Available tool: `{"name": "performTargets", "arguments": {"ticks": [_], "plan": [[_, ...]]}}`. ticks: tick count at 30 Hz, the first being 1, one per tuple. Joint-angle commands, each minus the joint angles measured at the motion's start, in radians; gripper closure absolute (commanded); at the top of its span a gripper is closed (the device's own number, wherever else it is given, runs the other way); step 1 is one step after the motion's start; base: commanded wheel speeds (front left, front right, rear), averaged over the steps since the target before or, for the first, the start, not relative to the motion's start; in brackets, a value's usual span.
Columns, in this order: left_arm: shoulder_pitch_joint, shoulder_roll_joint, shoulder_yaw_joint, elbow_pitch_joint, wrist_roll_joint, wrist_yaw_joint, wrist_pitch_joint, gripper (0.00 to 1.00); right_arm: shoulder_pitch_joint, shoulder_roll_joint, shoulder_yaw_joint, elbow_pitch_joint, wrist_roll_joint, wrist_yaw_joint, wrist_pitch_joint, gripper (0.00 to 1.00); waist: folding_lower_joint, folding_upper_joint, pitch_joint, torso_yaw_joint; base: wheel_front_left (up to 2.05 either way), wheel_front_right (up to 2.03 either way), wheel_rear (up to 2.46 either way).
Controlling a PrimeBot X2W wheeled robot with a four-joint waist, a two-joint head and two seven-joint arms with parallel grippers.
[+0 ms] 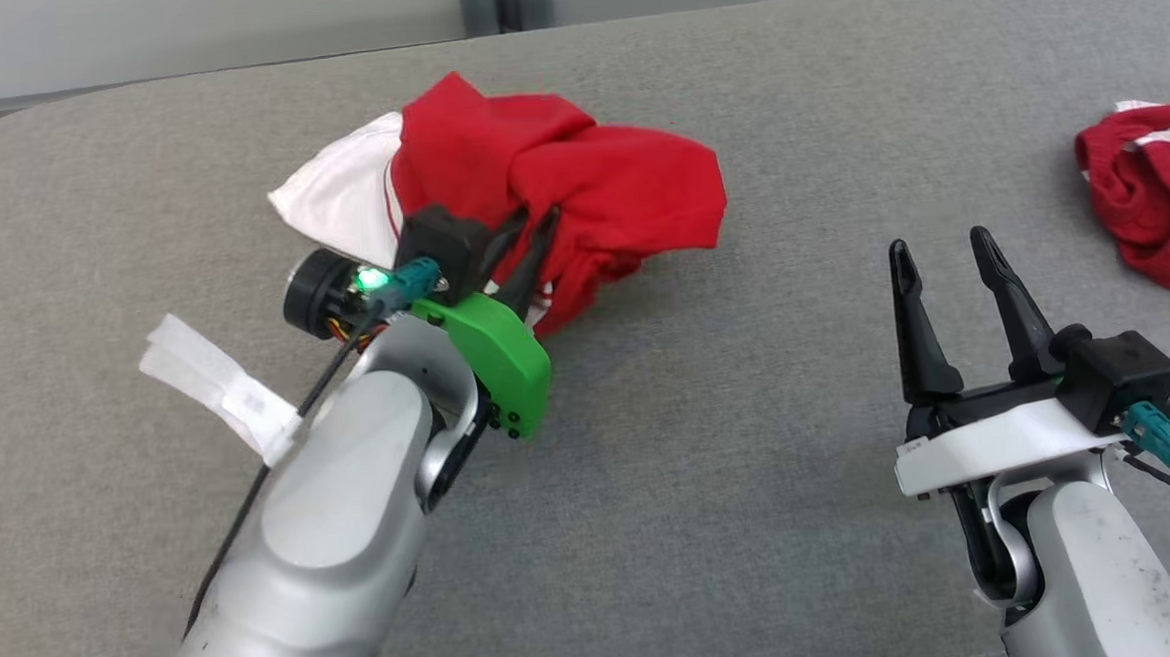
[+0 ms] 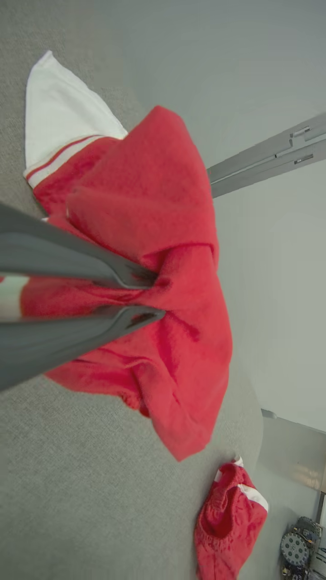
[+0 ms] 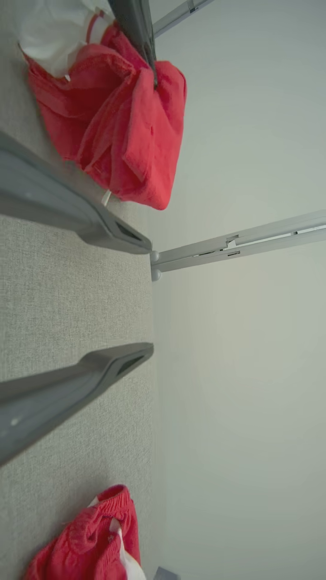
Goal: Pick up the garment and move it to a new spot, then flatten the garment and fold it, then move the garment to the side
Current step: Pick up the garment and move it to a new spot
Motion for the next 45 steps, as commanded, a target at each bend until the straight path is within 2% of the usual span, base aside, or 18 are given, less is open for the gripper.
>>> {"name": "performTargets", "arguments": {"ticks": [1,7,15,16,17,18,28,36,45], "plan": [[0.019,-0.003,-0.016,0.005,0.009,-0.003,0.0,1.0,0.011,0.0,0.006,-0.003,0.008,-0.001,-0.003,0.0,0.0,-0.0001,0.015,-0.086,0.0,0.0,0.0],[0.077,-0.026,-0.099,0.038,-0.004,-0.003,-0.01,1.0,0.016,0.0,0.011,0.009,0.026,-0.001,-0.003,0.0,0.0,-0.0001,0.033,-0.131,0.0,0.0,0.0],[0.113,-0.043,-0.14,0.076,-0.025,0.004,-0.056,1.0,0.019,0.0,0.007,0.019,0.029,-0.001,-0.003,0.0,0.0,-0.0001,0.016,-0.127,0.0,0.0,0.0],[0.116,-0.045,-0.14,0.075,-0.031,0.011,-0.069,0.59,0.022,0.0,0.006,0.018,0.028,-0.001,-0.003,0.0,0.0,-0.0001,0.01,-0.121,0.0,0.0,0.0],[0.117,-0.046,-0.141,0.072,-0.031,0.016,-0.082,0.09,0.024,0.0,0.004,0.018,0.027,-0.001,-0.003,0.0,0.0,-0.0001,0.006,-0.117,0.0,0.0,0.0],[0.12,-0.047,-0.14,0.069,-0.034,0.024,-0.096,0.0,0.027,0.0,0.003,0.018,0.025,-0.001,-0.003,0.0,0.0,-0.0001,0.0,-0.11,0.0,0.0,0.0],[0.178,-0.034,-0.091,0.008,-0.082,0.08,-0.198,0.0,0.06,-0.001,-0.017,0.011,0.002,-0.001,-0.003,0.0,0.0,-0.0001,-0.077,-0.037,0.0,0.0,0.0],[0.333,0.026,0.018,-0.09,-0.129,0.159,-0.231,0.0,0.139,-0.001,-0.056,-0.019,-0.008,-0.001,-0.003,0.0,0.0,-0.0001,-0.166,0.03,0.0,0.0,0.0],[0.519,0.062,0.146,-0.232,-0.12,0.237,-0.234,0.0,0.205,-0.001,-0.068,-0.057,0.018,-0.001,-0.003,0.0,0.0,-0.0001,-0.194,0.048,0.0,0.0,0.0]]}}
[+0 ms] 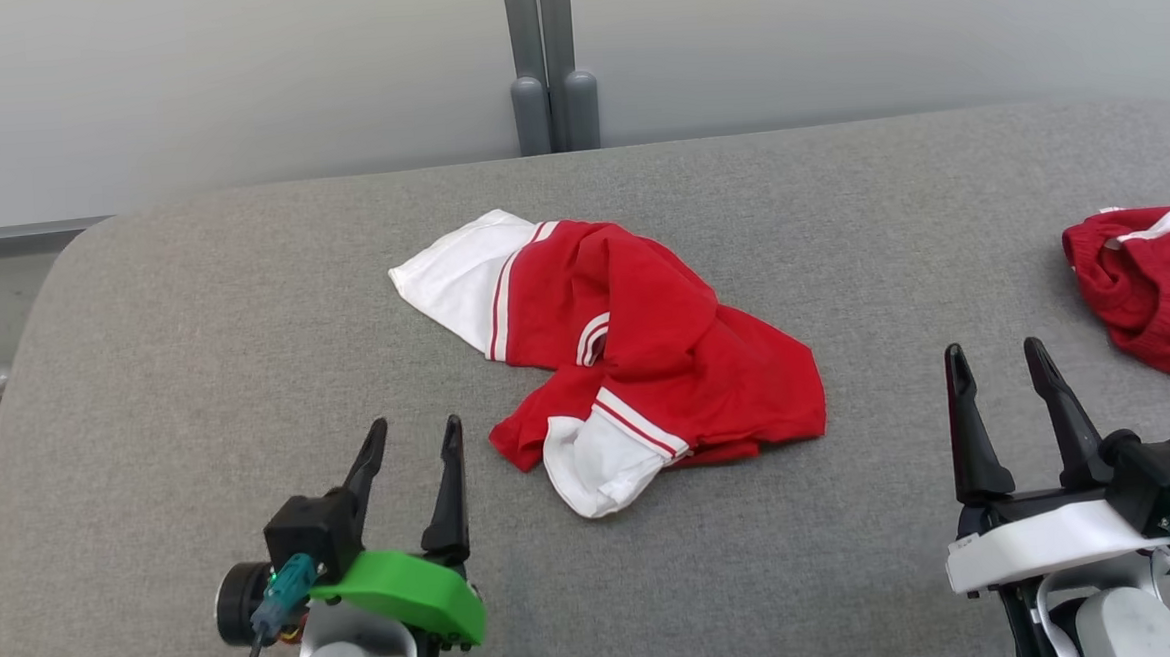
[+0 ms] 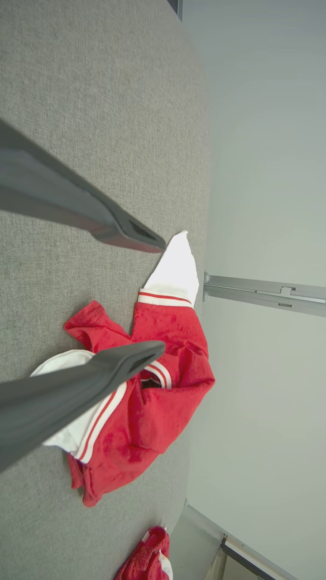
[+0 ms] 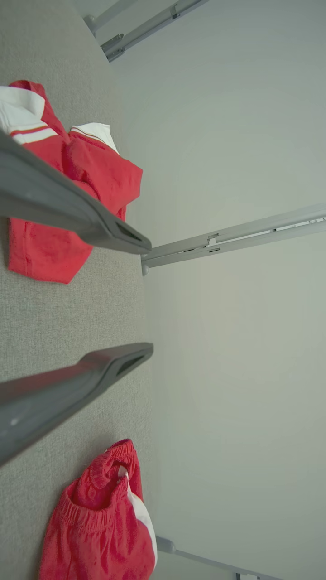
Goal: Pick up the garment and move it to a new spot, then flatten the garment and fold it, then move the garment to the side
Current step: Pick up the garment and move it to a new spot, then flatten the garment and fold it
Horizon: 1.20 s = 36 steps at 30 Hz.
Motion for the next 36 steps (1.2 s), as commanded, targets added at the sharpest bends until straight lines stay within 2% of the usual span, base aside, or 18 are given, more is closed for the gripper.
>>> {"name": "performTargets", "arguments": {"ticks": [1,7,18,29,36], "plan": [[0.03,0.014,0.017,-0.02,0.014,0.01,-0.003,0.0,0.019,-0.001,0.003,-0.004,0.011,-0.001,-0.003,0.0,0.0,0.0,-0.008,0.007,0.0,0.0,0.0],[0.128,0.0,0.083,-0.075,0.035,0.024,-0.003,0.0,0.033,-0.001,0.02,0.002,0.022,-0.001,-0.003,0.0,0.0,0.0,-0.009,0.005,0.0,0.0,0.0],[0.167,-0.016,0.124,-0.073,0.072,0.002,-0.003,0.0,0.023,-0.001,0.034,0.028,0.023,-0.001,-0.003,0.0,0.0,0.0,-0.013,0.005,0.0,0.0,0.0],[0.167,-0.029,0.131,-0.06,0.097,-0.019,-0.003,0.0,0.026,-0.001,0.04,0.034,0.017,-0.001,-0.003,0.0,0.0,0.0,-0.014,0.006,0.0,0.0,0.0],[0.114,-0.044,0.087,-0.038,0.125,-0.045,0.0,0.0,0.005,-0.001,0.047,0.025,0.016,-0.001,-0.003,0.0,0.0,0.0,0.013,-0.012,0.0,0.0,0.0]]}}
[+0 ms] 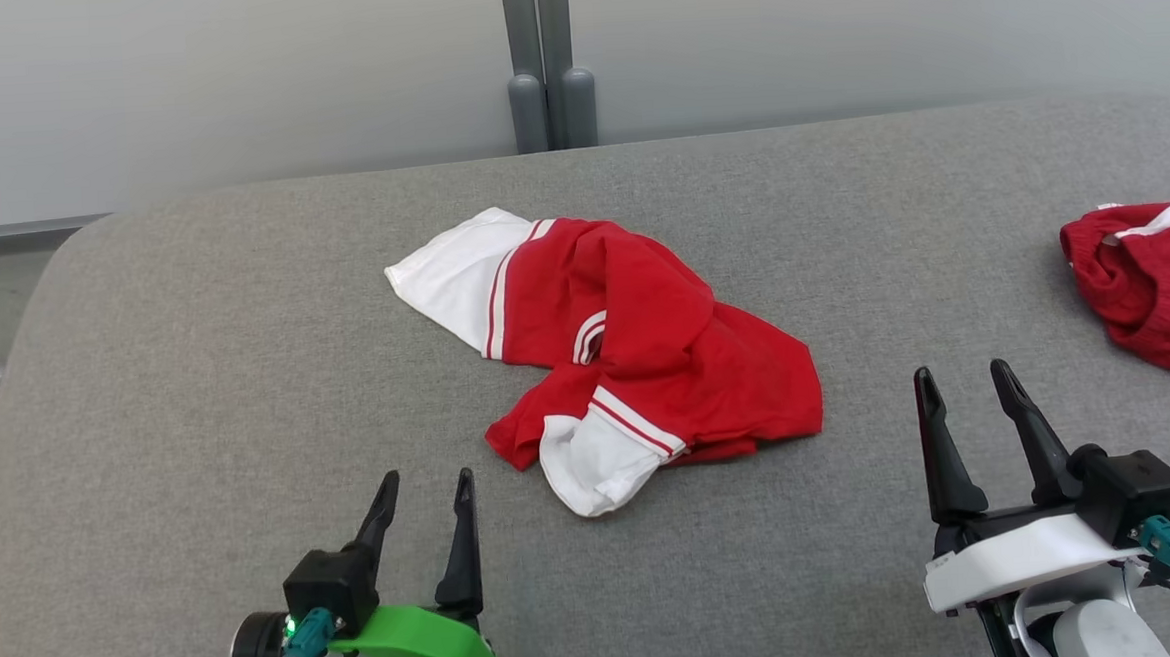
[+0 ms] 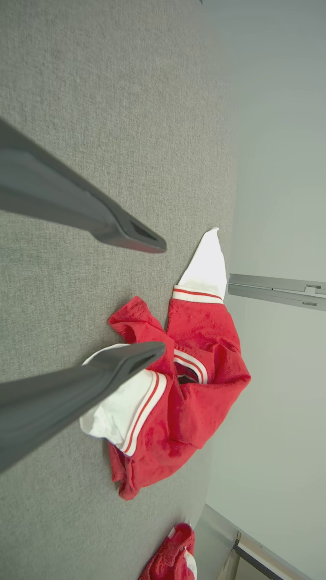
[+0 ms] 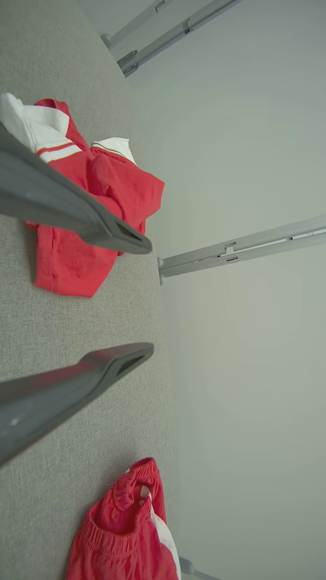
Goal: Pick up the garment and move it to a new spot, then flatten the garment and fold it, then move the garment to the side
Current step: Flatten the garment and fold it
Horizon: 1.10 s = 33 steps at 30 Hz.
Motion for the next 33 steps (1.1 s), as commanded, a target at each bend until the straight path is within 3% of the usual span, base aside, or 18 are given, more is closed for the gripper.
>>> {"name": "performTargets", "arguments": {"ticks": [1,12,21,32,33], "plan": [[-0.034,-0.003,-0.01,0.008,0.02,-0.012,0.003,0.0,-0.015,-0.002,0.001,-0.004,-0.002,-0.001,-0.003,0.0,0.0,-0.0001,0.015,-0.014,0.0,0.0,0.0],[-0.197,-0.043,-0.108,0.182,0.018,-0.067,0.054,0.0,-0.064,-0.002,0.013,-0.008,0.007,-0.001,-0.003,0.0,0.0,-0.0001,0.096,-0.118,0.0,0.0,0.0],[-0.272,-0.048,-0.084,0.31,-0.021,-0.073,0.033,0.0,-0.079,-0.001,0.001,-0.013,0.014,-0.001,-0.003,0.0,0.0,-0.0001,0.131,-0.177,0.0,0.0,0.0],[-0.319,-0.046,-0.045,0.412,-0.049,-0.056,0.012,0.0,-0.085,-0.001,0.0,-0.011,0.022,-0.001,-0.003,0.0,0.0,-0.0001,0.143,-0.181,0.0,0.0,0.0],[-0.322,-0.046,-0.05,0.421,-0.045,-0.061,0.01,0.16,-0.086,-0.002,0.002,-0.01,0.022,-0.001,-0.003,0.0,0.0,-0.0001,0.143,-0.18,0.0,0.0,0.0]]}}
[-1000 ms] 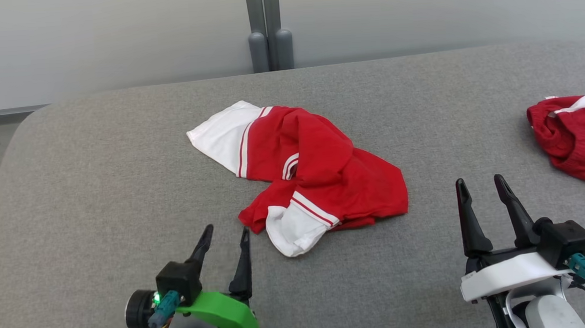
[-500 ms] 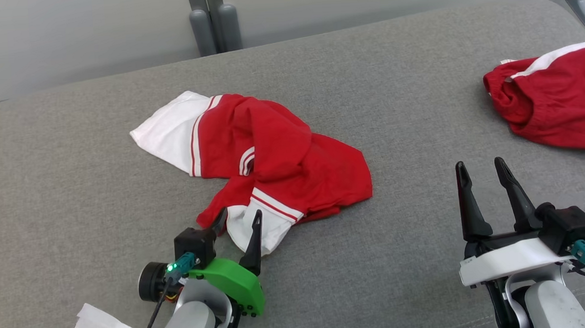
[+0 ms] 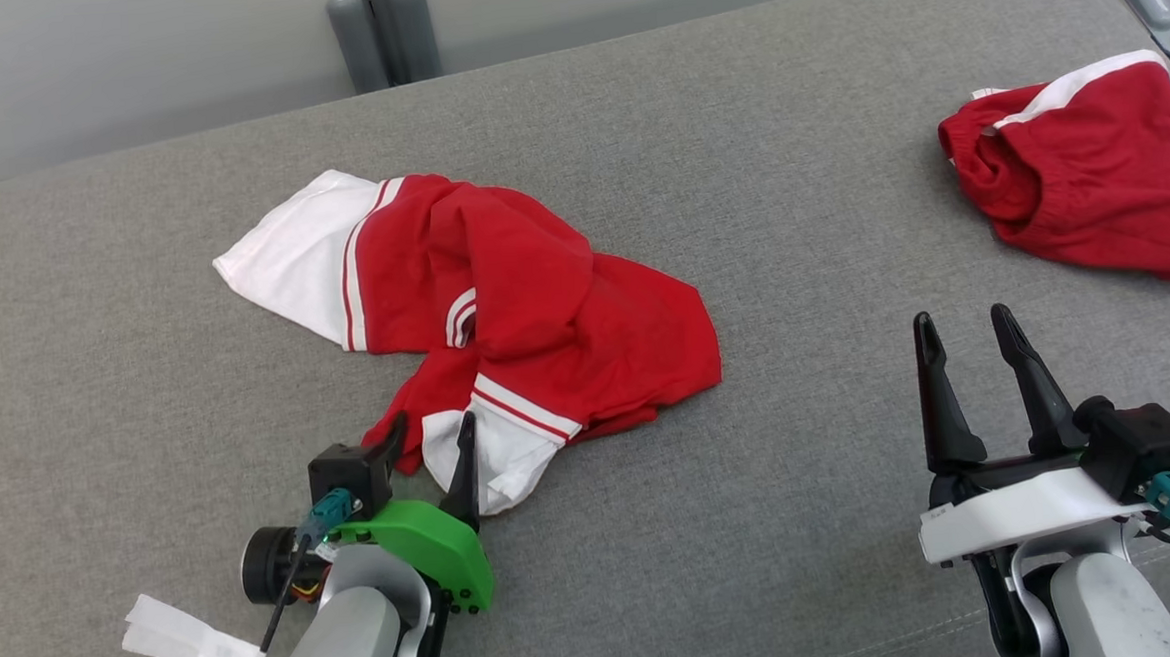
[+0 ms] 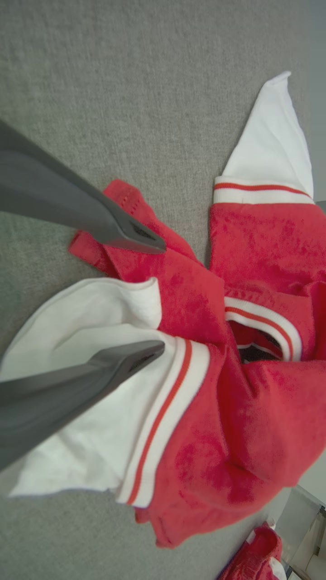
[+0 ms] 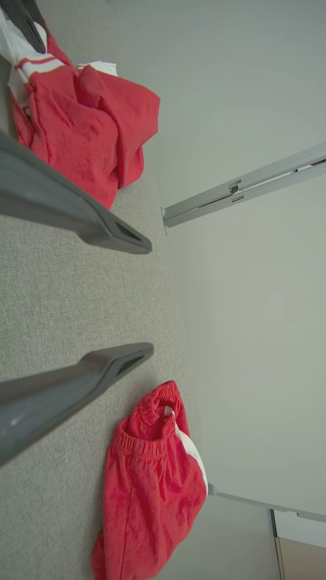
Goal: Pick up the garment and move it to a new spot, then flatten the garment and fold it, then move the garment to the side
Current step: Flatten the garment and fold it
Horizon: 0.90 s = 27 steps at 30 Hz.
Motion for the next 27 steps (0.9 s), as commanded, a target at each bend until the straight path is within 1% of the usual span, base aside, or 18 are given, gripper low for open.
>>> {"name": "performTargets", "arguments": {"ticks": [1,4,5,6,11,15,17,24,27], "plan": [[-0.017,0.005,-0.005,0.01,-0.002,-0.007,-0.005,0.41,-0.01,-0.001,0.001,0.0,0.002,-0.001,-0.003,0.0,0.0,0.0,0.001,0.001,0.0,0.0,0.0],[-0.023,0.002,-0.019,0.019,0.002,-0.017,-0.009,0.81,-0.011,-0.001,0.003,-0.001,0.002,-0.001,-0.003,0.0,0.0,0.0,0.001,0.003,0.0,0.0,0.0],[-0.023,0.002,-0.022,0.022,0.002,-0.019,-0.009,0.98,-0.012,-0.001,0.003,-0.001,0.002,-0.001,-0.003,0.0,0.0,0.0,0.001,0.004,0.0,0.0,0.0],[-0.023,0.001,-0.027,0.025,0.001,-0.023,-0.009,1.0,-0.012,-0.001,0.002,-0.001,0.002,-0.001,-0.003,0.0,0.0,0.0,0.001,0.005,0.0,0.0,0.0],[-0.034,-0.001,-0.041,0.032,0.009,-0.024,-0.012,1.0,-0.013,-0.001,0.0,0.0,0.002,-0.001,-0.003,0.0,0.0,0.0,-0.002,0.009,0.0,0.0,0.0],[-0.04,-0.001,-0.032,-0.002,0.018,-0.014,-0.018,1.0,-0.009,-0.001,-0.006,0.0,0.0,-0.001,-0.003,0.0,0.0,0.0,-0.008,0.02,0.0,0.0,0.0],[-0.045,0.007,-0.016,-0.041,0.023,-0.005,-0.017,1.0,-0.005,-0.001,-0.01,0.0,-0.001,-0.001,-0.003,0.0,0.0,0.0,-0.013,0.029,0.0,0.0,0.0],[0.002,0.06,0.124,-0.273,0.026,0.049,-0.018,1.0,0.004,-0.001,-0.015,0.0,-0.005,-0.001,-0.003,0.0,0.0,0.0,-0.032,0.069,0.0,0.0,0.0],[0.035,0.082,0.189,-0.342,0.014,0.075,-0.018,1.0,0.008,-0.001,-0.018,-0.001,-0.008,-0.001,-0.003,0.0,0.0,0.0,-0.038,0.085,0.0,0.0,0.0]]}}
